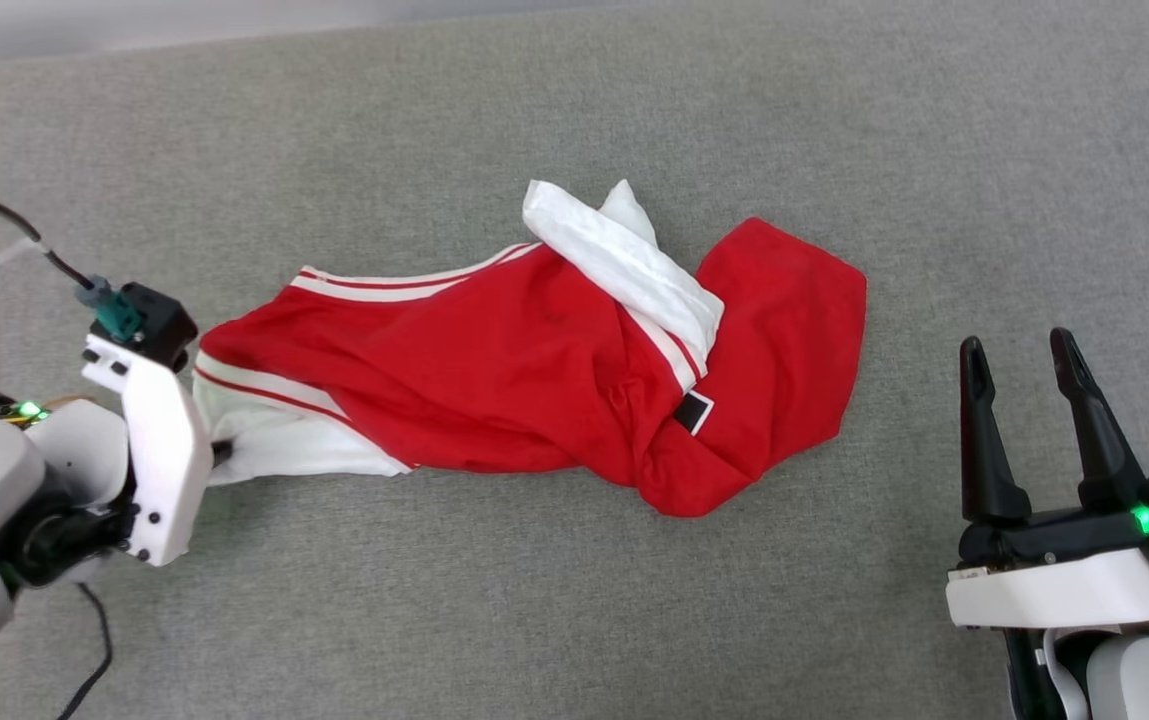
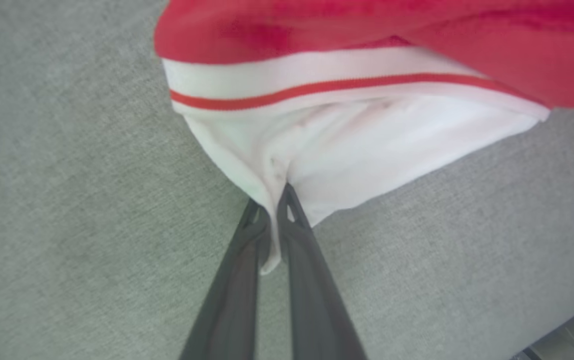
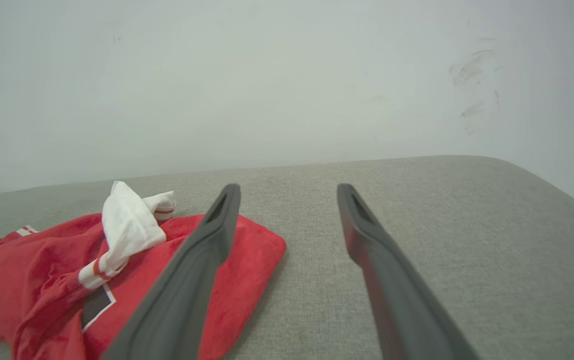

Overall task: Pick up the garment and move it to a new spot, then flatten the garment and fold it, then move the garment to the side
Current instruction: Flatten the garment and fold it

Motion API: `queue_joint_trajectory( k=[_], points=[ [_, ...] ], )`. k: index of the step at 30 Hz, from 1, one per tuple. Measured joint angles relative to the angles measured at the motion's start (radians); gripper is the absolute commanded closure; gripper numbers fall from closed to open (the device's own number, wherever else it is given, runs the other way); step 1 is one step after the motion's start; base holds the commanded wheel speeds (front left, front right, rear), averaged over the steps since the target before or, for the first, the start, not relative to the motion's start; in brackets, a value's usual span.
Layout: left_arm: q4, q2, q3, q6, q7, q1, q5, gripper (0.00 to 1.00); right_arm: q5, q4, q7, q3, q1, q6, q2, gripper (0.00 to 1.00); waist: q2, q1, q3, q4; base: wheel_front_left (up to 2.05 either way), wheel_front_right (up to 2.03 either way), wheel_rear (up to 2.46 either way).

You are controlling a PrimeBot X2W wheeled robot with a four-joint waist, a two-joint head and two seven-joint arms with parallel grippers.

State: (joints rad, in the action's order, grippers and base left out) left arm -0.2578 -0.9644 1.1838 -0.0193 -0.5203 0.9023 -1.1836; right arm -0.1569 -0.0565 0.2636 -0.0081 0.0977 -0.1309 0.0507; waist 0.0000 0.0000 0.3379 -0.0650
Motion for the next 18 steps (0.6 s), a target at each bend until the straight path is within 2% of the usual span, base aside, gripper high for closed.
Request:
queue_joint_trajectory(
  k=[1, 4, 7, 11, 15, 18],
  points=[
    [-0.007, 0.01, -0.003, 0.005, 0.029, -0.003, 0.008, 0.0, 0.004, 0.001, 0.0, -0.002, -0.002, 0.0, 0.0, 0.0, 0.0, 0.0, -0.005, 0.003, 0.0, 0.0, 0.0],
    [-0.014, 0.034, -0.02, 0.017, 0.134, -0.005, 0.056, 0.0, 0.02, -0.005, 0.0, -0.004, -0.001, 0.0, 0.0, 0.0, 0.0, 0.0, -0.024, 0.013, 0.0, 0.0, 0.0],
    [-0.006, 0.053, -0.058, 0.056, 0.289, -0.004, 0.106, 0.0, 0.042, -0.018, 0.0, -0.022, 0.009, 0.0, 0.0, 0.0, 0.0, 0.0, -0.045, 0.027, 0.0, 0.0, 0.0],
    [0.022, 0.065, -0.113, 0.149, 0.505, -0.028, 0.163, 0.0, 0.097, -0.052, 0.0, -0.036, 0.068, 0.0, 0.0, 0.0, 0.0, 0.0, -0.07, 0.045, 0.0, 0.0, 0.0],
    [0.067, 0.079, -0.162, 0.263, 0.698, -0.102, 0.189, 0.0, 0.146, -0.081, 0.0, -0.038, 0.159, 0.0, 0.011, 0.0, 0.0, 0.0, -0.087, 0.06, 0.0, 0.0, 0.0],
    [0.113, 0.095, -0.204, 0.359, 0.769, -0.162, 0.223, 0.0, 0.155, -0.09, 0.0, -0.017, 0.232, 0.0, 0.06, 0.0, 0.0, 0.0, -0.093, 0.068, 0.0, 0.0, 0.0]
  ],
)
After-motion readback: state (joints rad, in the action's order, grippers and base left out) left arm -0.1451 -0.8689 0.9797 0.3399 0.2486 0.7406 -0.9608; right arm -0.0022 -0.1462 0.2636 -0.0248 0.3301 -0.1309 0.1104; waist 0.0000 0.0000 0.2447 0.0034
